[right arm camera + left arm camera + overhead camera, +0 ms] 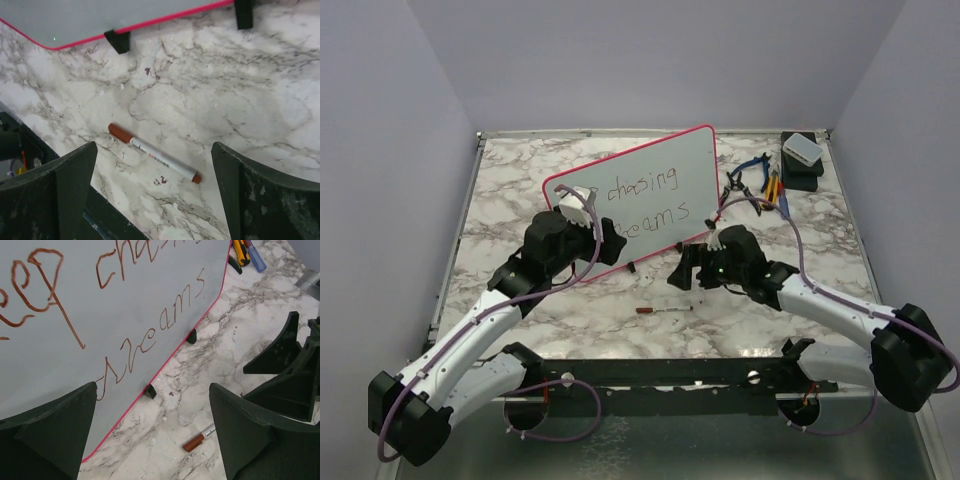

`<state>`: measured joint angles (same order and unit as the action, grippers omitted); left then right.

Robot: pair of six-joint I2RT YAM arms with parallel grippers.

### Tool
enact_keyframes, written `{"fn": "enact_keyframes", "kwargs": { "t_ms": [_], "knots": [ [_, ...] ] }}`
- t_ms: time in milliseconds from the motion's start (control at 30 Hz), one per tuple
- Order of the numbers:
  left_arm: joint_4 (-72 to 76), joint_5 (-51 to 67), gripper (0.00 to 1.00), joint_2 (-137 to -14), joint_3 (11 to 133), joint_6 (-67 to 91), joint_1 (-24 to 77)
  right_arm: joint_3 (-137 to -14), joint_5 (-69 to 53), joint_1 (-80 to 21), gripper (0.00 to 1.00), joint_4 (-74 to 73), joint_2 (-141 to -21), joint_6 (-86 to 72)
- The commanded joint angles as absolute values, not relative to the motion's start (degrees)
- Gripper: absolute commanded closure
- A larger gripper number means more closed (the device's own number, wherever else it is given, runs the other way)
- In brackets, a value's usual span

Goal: Write a sentence on the whiteboard
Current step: Place the whiteboard marker at the center of the board, then reset both arms

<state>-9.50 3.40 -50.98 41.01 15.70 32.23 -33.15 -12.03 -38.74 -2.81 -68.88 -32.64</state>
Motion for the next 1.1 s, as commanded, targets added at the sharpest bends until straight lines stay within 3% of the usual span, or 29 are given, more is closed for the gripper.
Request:
{"fn": "enact_keyframes", "kwargs": {
  "t_ms": [0, 300, 533, 633, 733, 900, 1067],
  "knots": [
    [-9.4, 3.04, 0.07, -51.42, 44.82, 18.07, 29.75, -37.18, -3.18, -35.88, 0.0, -10.46, -65.17, -29.79],
    [-14.41, -0.88, 0.02, -53.51, 55.93, 16.64, 24.73, -43.92, -0.41, -20.7, 0.0, -19.38, -58.14, -24.01],
    [-18.36, -1.31, 0.01, -57.21, 66.66, 16.43, 12.46, -46.15, 8.83, -17.97, 0.0, -15.87, -50.51, -18.09],
    [-18.81, -7.13, 0.01, -57.39, 68.28, 16.32, 10.08, -45.23, 12.46, -18.01, 0.0, -12.81, -47.3, -15.94],
    [-19.0, -16.02, 0.01, -56.42, 67.33, 14.75, 9.16, -43.51, 15.64, -17.94, 0.0, -9.52, -44.48, -13.79],
    [-14.62, -30.36, 0.01, -52.0, 55.62, 12.66, 9.15, -41.41, 17.57, -18.01, 0.0, -7.49, -41.27, -13.44],
    [-13.62, -32.23, 0.01, -47.05, 50.05, 12.13, 9.14, -39.54, 17.88, -17.95, 0.0, -5.82, -38.37, -12.86]
  ]
}}
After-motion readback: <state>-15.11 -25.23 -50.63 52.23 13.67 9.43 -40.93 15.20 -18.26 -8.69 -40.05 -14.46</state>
